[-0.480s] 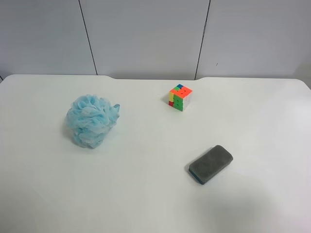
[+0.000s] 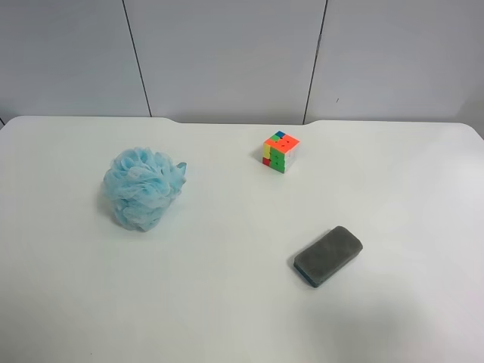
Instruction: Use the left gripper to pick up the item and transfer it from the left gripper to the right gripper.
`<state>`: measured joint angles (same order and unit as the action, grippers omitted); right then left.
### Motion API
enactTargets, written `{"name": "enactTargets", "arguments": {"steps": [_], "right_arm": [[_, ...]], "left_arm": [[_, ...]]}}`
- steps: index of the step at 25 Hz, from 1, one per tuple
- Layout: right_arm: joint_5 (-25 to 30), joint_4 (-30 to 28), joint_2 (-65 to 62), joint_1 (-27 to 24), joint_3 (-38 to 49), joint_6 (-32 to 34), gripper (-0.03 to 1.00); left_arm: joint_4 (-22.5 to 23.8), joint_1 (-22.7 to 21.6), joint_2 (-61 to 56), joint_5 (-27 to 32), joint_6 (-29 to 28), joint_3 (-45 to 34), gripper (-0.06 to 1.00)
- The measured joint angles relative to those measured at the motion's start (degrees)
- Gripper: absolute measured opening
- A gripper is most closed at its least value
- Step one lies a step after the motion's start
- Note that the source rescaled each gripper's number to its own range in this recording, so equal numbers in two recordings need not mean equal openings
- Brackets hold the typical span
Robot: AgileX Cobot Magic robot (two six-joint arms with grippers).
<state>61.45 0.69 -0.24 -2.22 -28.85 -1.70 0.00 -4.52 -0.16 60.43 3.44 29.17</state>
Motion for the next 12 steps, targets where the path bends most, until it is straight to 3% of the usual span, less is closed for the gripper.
{"name": "enactTargets", "arguments": {"steps": [12], "right_arm": [[0.0,0.0,0.0,0.0,0.0,0.0,1.0]], "left_arm": [[0.0,0.0,0.0,0.0,0.0,0.0,1.0]]}}
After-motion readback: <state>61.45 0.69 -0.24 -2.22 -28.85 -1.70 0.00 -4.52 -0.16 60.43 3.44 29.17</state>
